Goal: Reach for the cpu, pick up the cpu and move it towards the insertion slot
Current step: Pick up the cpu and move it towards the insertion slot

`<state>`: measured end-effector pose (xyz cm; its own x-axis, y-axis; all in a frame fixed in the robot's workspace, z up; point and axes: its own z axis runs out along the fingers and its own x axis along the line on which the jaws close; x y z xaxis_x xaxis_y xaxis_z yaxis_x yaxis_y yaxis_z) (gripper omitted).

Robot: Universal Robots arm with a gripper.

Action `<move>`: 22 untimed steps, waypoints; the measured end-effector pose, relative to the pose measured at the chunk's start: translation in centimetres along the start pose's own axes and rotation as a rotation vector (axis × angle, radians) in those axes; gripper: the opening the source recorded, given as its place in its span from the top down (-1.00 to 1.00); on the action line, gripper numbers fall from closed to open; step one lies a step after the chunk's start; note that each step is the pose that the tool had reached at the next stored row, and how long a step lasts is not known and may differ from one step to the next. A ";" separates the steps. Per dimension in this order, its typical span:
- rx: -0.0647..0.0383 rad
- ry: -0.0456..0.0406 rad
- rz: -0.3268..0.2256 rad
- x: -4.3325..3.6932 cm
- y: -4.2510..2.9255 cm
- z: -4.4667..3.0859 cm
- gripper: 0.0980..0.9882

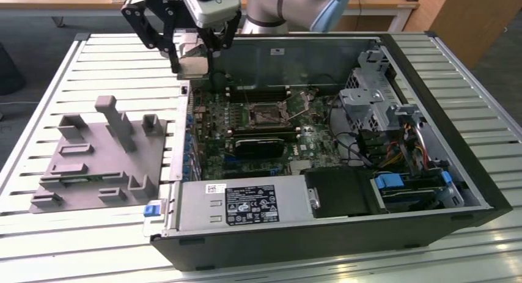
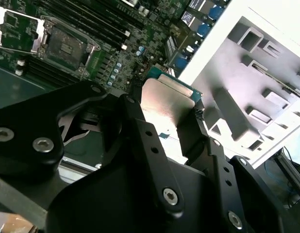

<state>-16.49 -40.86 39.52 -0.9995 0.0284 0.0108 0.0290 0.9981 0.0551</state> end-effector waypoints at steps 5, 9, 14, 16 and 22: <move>0.000 0.0001 0.000 -1.02 0.03 0.00 0.00; 0.000 0.0001 0.000 -1.78 0.05 -0.01 0.00; 0.000 0.0002 0.001 -2.71 0.08 0.01 0.00; 0.000 0.0002 0.001 -3.21 0.09 0.02 0.00; 0.000 0.0002 0.001 -5.02 0.15 0.12 0.00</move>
<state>-11.48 -40.84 39.35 -0.9995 0.0289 0.0111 0.0295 0.9980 0.0552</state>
